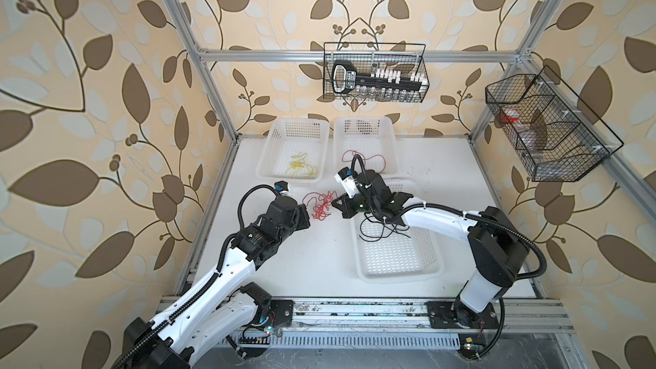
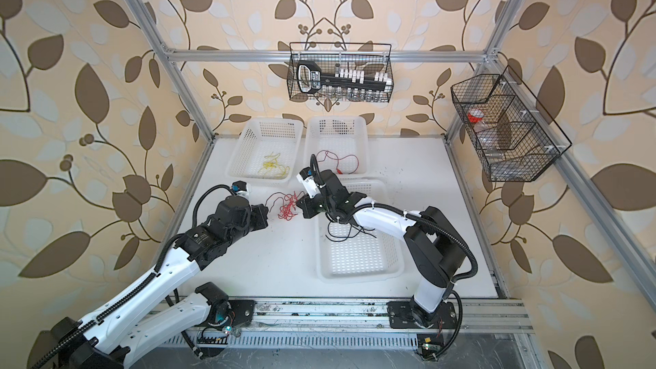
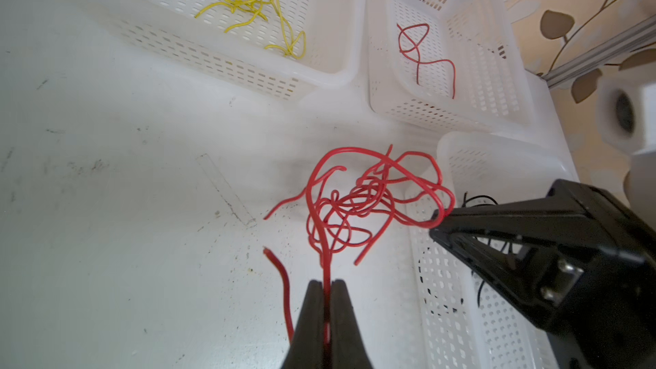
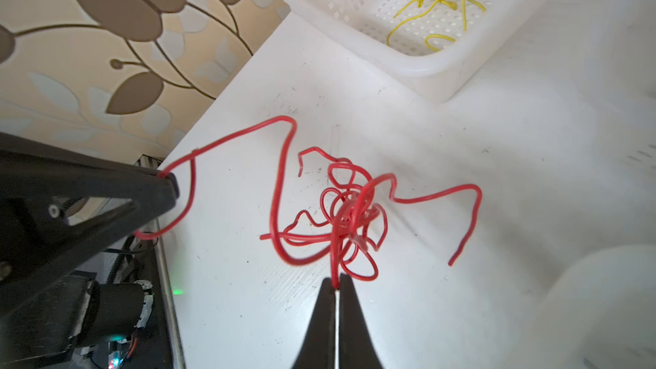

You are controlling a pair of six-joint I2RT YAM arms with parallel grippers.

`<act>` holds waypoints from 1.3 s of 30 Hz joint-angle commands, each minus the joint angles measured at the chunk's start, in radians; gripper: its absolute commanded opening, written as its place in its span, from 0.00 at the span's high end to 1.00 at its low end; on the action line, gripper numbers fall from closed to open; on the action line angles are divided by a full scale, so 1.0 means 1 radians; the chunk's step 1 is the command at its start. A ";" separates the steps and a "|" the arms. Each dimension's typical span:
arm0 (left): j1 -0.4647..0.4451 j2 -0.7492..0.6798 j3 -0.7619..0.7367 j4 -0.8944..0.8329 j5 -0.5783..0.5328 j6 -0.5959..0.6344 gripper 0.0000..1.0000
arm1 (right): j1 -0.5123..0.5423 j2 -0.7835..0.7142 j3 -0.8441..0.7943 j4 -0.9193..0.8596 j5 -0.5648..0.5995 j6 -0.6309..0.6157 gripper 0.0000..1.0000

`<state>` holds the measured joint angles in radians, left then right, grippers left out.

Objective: Untangle the cables

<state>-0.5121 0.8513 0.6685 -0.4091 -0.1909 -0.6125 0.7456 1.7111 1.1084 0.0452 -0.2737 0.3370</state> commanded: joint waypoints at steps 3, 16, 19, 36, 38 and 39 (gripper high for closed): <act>0.001 0.006 0.013 -0.107 -0.196 -0.071 1.00 | -0.030 -0.091 -0.059 -0.013 0.048 -0.041 1.00; 0.203 -0.011 -0.019 -0.225 -0.223 -0.130 1.00 | -0.095 -0.276 -0.136 -0.070 0.124 -0.118 1.00; 0.235 -0.035 -0.028 -0.239 -0.228 -0.135 1.00 | -0.133 -0.329 -0.164 -0.080 0.137 -0.119 1.00; 0.277 -0.110 -0.035 -0.224 -0.207 -0.145 1.00 | -0.228 -0.585 -0.233 -0.155 0.258 -0.221 1.00; 0.278 -0.132 -0.050 -0.182 -0.169 -0.145 1.00 | -0.210 -0.600 -0.235 -0.129 0.216 -0.234 1.00; 0.278 -0.143 -0.056 -0.168 -0.157 -0.147 1.00 | -0.189 -0.602 -0.232 -0.119 0.212 -0.248 1.00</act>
<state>-0.2600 0.7372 0.6327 -0.5854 -0.3141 -0.7353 0.5449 1.1374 0.8837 -0.1020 -0.0933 0.1432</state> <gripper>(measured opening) 0.048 0.048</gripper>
